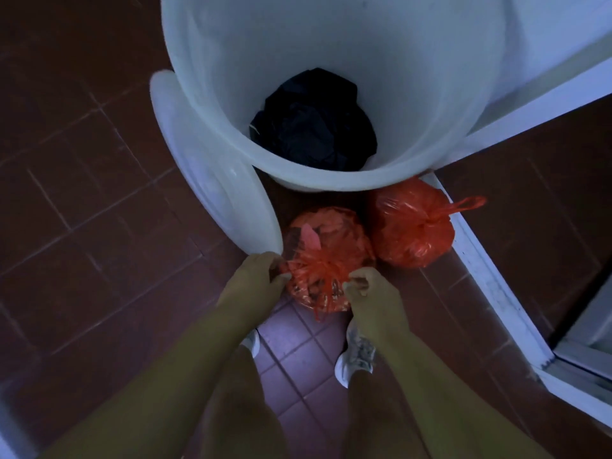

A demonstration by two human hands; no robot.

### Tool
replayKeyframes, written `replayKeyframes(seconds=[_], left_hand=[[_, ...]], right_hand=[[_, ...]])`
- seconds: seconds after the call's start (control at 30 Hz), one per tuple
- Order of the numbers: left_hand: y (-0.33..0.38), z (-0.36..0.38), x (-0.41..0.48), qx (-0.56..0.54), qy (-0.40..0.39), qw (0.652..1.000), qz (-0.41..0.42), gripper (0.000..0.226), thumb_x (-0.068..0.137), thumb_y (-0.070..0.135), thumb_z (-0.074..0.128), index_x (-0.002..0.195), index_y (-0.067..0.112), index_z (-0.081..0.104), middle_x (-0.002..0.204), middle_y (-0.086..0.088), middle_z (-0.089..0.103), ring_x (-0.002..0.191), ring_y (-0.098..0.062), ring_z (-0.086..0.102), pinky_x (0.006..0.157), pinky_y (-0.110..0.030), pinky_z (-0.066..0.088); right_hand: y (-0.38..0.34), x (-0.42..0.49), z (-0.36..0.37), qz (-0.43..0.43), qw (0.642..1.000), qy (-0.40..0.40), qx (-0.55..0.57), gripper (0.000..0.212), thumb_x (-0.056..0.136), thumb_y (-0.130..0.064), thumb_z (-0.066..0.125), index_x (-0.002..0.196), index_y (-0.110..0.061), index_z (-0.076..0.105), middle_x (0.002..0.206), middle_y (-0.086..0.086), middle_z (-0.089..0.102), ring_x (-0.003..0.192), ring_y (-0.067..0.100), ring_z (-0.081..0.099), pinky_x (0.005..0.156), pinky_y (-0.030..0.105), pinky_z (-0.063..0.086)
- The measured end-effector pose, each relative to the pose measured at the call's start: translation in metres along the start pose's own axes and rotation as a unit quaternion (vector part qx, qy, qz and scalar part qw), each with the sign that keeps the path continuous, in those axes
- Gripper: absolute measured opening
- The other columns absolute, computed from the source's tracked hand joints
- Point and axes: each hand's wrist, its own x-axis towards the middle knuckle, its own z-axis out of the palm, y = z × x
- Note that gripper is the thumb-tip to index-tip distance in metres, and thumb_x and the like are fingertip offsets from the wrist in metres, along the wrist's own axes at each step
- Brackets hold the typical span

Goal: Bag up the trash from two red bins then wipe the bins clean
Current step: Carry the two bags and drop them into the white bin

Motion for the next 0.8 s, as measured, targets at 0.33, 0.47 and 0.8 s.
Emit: replayKeyframes(seconds=[0.33,0.47,0.8], left_hand=[[0.021,0.138,-0.016,0.03,-0.008,0.998,-0.06,0.052,0.084,0.035,0.059,0.131,0.013,0.05,0.126,-0.012,0.052,0.117,-0.033,0.047,0.096,-0.039,0.039],[0.02,0.167,-0.01,0.069,-0.029,0.99,-0.121,0.066,0.086,0.036,0.062,0.142,0.017,0.034,0.135,-0.014,0.038,0.117,-0.039,0.048,0.098,-0.044,0.04],[-0.029,0.231,0.042,0.043,-0.053,0.98,-0.187,0.088,0.087,0.031,0.063,0.15,0.019,0.003,0.135,-0.024,0.033,0.117,-0.044,0.046,0.095,-0.047,0.042]], right_hand=[[0.109,0.032,-0.082,-0.036,0.985,-0.08,-0.149,0.02,0.089,-0.024,0.064,0.104,-0.011,0.063,0.099,0.004,0.067,0.097,0.022,0.061,0.085,0.032,0.046],[0.134,0.056,-0.095,-0.035,0.981,-0.078,-0.174,0.023,0.089,-0.025,0.064,0.107,-0.011,0.062,0.094,0.001,0.063,0.098,0.022,0.06,0.086,0.033,0.047],[0.155,0.118,-0.048,-0.075,0.977,-0.021,-0.2,0.043,0.088,-0.021,0.065,0.127,-0.012,0.051,0.123,0.011,0.053,0.113,0.027,0.052,0.095,0.037,0.042]])
